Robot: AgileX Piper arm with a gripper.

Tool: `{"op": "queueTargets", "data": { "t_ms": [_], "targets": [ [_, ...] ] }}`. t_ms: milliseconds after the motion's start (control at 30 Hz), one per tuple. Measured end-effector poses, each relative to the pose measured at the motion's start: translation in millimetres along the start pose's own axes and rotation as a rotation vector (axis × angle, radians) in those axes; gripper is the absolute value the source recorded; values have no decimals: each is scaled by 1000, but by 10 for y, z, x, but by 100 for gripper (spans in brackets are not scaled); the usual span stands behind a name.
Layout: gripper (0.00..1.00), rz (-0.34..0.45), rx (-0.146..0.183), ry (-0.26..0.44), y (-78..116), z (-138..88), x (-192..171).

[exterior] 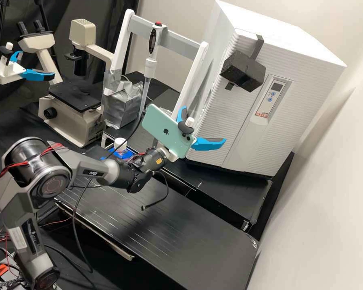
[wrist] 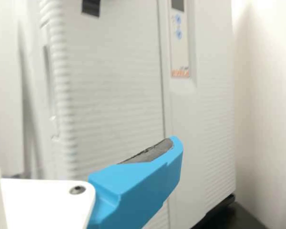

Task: Open the door

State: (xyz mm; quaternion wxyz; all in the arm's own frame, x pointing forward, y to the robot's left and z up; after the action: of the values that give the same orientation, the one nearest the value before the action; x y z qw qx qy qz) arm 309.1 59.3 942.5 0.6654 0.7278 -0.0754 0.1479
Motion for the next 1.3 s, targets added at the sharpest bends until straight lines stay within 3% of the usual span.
{"op": "queueTargets", "data": {
  "t_ms": [333, 367, 1300],
  "targets": [
    [100, 29, -12, 0, 177, -98, 213],
    [0, 32, -12, 2, 186, -102, 222],
    [0, 42, -16, 7, 254, -159, 338]
  ]
}}
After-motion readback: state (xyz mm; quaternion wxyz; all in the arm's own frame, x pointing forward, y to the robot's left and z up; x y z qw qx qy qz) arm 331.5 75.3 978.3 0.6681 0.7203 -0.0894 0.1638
